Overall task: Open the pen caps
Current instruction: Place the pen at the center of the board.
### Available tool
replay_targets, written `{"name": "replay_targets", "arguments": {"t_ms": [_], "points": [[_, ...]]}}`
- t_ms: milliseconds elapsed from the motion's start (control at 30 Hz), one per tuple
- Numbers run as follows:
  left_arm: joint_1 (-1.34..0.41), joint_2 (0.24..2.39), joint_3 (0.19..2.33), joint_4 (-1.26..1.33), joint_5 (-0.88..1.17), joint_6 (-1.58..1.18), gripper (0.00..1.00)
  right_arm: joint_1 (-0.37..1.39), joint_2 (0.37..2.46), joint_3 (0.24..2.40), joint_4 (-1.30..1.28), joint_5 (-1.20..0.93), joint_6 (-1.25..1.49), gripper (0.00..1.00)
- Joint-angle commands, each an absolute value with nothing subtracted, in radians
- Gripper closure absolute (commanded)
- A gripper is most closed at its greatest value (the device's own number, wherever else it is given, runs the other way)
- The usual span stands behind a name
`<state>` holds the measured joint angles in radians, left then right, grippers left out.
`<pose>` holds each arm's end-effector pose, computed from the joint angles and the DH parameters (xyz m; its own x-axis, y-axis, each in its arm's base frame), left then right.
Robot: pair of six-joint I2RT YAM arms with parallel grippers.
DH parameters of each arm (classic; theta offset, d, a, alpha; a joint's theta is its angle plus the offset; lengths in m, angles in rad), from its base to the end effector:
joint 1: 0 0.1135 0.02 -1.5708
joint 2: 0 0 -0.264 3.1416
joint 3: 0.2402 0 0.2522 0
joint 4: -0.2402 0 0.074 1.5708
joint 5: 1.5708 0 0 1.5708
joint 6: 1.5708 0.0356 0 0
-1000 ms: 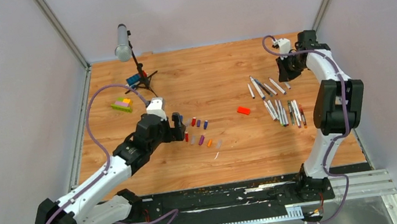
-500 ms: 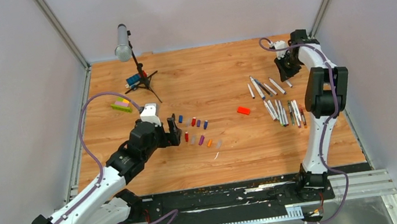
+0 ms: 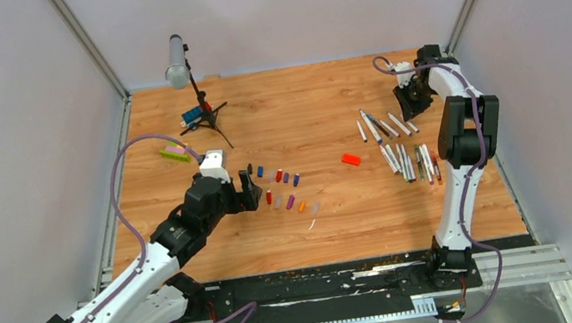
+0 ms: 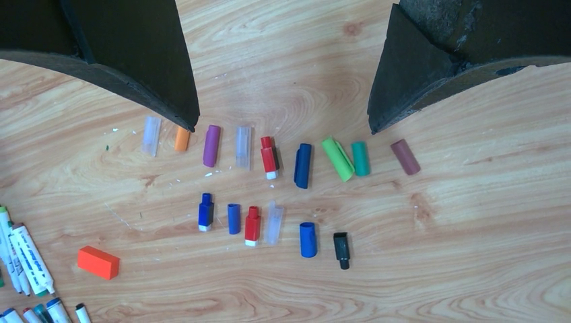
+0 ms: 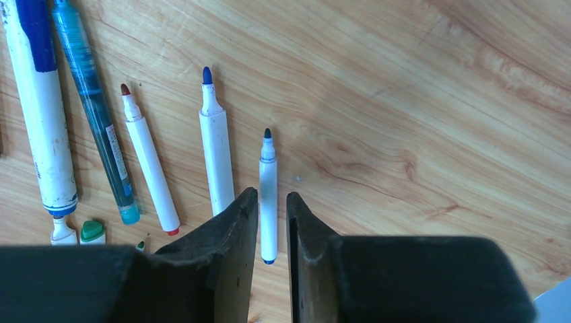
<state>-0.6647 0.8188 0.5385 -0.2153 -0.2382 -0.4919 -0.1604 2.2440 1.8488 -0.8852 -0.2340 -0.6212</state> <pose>0.1525 -0.1089 0.2446 -0.5359 -0.1632 -0.8284 0.2076 0.9256 -0.3166 0.4602 -0.0661 0.1769 -0.8214 -0.4406 -0.3621 -0.4774 0.8786 0.0140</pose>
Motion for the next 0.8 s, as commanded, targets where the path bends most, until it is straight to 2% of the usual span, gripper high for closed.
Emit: {"name": "replay_targets", "arguments": {"t_ms": [0,233,500,667,767], "points": [[-0.658,0.794,0.556,-0.219,-0.246,-0.504,0.00,-0.160,2.231,1.866,-0.900,-0.240,-0.602,0.75],[-0.658,0.761,0.572,-0.239,-0.243,-0.508,0.00,-0.160,2.180,1.860,-0.905,-0.249,-0.592,0.73],[-0.623,0.722,0.584,-0.206,-0.149,-0.544,0.00,-0.159,1.987,1.755,-0.882,-0.339,-0.557,0.73],[-0.506,0.715,0.579,-0.191,-0.030,-0.574,0.00,-0.161,1.780,1.619,-0.842,-0.389,-0.537,0.73],[-0.346,0.726,0.558,-0.176,0.099,-0.579,0.00,-0.171,1.646,1.539,-0.807,-0.400,-0.520,0.71]]}}
